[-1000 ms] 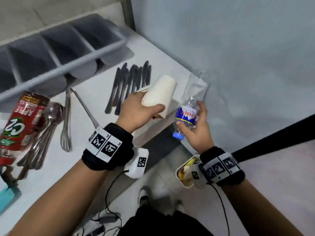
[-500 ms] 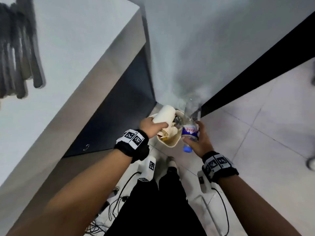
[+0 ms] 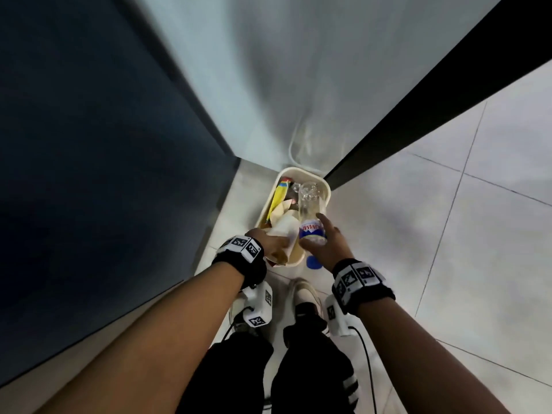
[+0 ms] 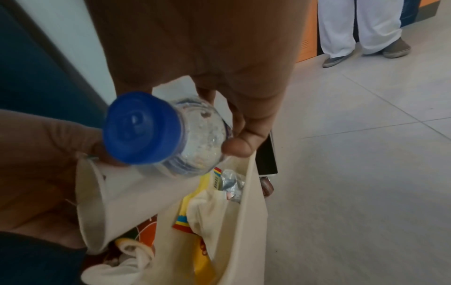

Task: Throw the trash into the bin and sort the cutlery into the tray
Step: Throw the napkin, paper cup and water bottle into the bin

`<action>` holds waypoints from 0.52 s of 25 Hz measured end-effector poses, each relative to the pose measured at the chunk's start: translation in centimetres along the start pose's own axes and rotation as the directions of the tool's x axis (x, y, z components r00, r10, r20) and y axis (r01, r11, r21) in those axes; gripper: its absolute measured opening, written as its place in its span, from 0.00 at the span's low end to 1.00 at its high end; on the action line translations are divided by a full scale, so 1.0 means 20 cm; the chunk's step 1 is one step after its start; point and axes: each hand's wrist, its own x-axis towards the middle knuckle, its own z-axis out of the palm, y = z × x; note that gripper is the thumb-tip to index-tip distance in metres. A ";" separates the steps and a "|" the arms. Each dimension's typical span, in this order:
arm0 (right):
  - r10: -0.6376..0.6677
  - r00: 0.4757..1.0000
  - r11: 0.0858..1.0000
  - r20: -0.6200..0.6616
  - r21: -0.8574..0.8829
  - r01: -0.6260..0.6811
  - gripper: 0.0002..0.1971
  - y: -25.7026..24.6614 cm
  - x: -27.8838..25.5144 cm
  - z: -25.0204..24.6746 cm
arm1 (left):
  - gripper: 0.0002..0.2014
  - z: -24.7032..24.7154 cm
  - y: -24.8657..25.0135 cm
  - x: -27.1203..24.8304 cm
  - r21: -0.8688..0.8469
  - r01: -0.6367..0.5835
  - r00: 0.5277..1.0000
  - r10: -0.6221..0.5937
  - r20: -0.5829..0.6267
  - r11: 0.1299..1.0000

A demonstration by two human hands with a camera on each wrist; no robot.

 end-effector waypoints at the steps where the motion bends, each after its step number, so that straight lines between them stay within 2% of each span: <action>1: -0.007 1.000 0.999 0.003 -0.050 0.007 0.41 0.03 0.05 0.02 | 0.22 0.03 0.00 0.07 -0.026 0.011 1.000 -0.010 0.022 1.000; 4: -0.052 0.998 0.995 0.030 -0.086 0.054 0.42 0.05 0.15 0.05 | 0.26 0.09 0.00 0.21 -0.145 -0.023 0.997 0.032 0.065 0.989; 5: -0.061 0.998 0.997 0.033 -0.048 0.063 0.41 0.05 0.18 0.06 | 0.30 0.10 0.01 0.25 -0.172 -0.048 0.996 0.060 0.064 0.984; 7: -0.078 0.996 0.996 -0.032 0.038 0.079 0.37 0.04 0.21 0.06 | 0.32 0.09 0.02 0.25 -0.190 -0.065 0.995 0.079 0.068 0.980; 10: -0.060 0.988 0.998 -0.140 0.023 0.064 0.25 0.02 0.17 0.03 | 0.24 0.02 0.03 0.16 -0.222 -0.077 0.996 0.083 0.017 0.972; 13: -0.084 0.988 0.996 -0.128 0.029 0.089 0.17 -0.08 -0.01 -0.03 | 0.18 -0.06 0.03 -0.06 -0.251 -0.100 0.994 0.089 -0.057 0.963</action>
